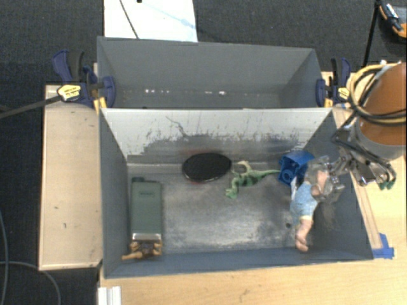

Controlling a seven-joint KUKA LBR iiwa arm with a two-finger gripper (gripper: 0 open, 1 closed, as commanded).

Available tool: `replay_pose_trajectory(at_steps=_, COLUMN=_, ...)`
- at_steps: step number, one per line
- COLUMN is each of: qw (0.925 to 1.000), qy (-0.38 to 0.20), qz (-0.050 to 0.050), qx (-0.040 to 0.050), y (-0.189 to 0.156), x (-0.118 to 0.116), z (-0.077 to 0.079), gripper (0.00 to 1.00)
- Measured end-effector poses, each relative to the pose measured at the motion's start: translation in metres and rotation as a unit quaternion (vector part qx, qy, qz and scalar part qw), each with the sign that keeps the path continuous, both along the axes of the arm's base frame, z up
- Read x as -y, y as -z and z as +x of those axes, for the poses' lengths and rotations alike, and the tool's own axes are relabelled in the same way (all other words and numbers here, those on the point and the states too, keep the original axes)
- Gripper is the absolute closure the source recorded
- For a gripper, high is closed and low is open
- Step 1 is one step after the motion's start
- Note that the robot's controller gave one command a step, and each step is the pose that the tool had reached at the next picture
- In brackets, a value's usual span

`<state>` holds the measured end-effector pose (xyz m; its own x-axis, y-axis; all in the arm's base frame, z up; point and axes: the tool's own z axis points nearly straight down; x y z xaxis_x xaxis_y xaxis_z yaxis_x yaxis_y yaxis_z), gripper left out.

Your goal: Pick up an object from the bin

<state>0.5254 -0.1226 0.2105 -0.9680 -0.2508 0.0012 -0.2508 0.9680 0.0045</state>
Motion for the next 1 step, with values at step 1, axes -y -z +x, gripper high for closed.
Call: replay_pose_trajectory(at_steps=1, qw=1.0, qy=0.004, qz=-0.001, qx=0.0008, y=-0.0152, x=0.0155, z=0.0002, gripper=1.0)
